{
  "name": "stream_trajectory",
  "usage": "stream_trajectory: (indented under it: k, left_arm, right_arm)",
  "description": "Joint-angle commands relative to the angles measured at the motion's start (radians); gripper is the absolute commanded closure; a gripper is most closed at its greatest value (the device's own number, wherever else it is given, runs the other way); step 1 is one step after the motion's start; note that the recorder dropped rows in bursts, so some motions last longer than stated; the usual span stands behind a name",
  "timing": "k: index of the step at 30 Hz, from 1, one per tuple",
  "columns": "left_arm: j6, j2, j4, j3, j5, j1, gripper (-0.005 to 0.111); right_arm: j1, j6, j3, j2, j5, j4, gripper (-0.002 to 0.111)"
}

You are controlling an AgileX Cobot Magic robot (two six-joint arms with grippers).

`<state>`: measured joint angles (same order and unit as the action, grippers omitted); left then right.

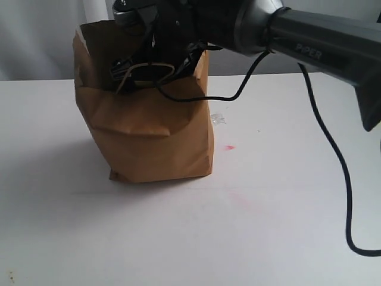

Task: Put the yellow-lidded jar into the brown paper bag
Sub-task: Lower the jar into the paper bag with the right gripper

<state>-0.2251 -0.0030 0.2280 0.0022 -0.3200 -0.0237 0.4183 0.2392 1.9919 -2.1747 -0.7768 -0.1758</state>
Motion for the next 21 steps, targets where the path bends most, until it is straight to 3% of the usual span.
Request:
stream_trajectory:
  k: [1, 21]
  left_arm:
    - [-0.004, 0.003, -0.004, -0.002, 0.010, 0.003, 0.106]
    - [-0.004, 0.003, -0.004, -0.002, 0.010, 0.003, 0.106]
  right_arm:
    - [0.001, 0.001, 0.006, -0.017, -0.017, -0.020, 0.108]
    - [0.001, 0.001, 0.006, -0.074, -0.036, -0.018, 0.108]
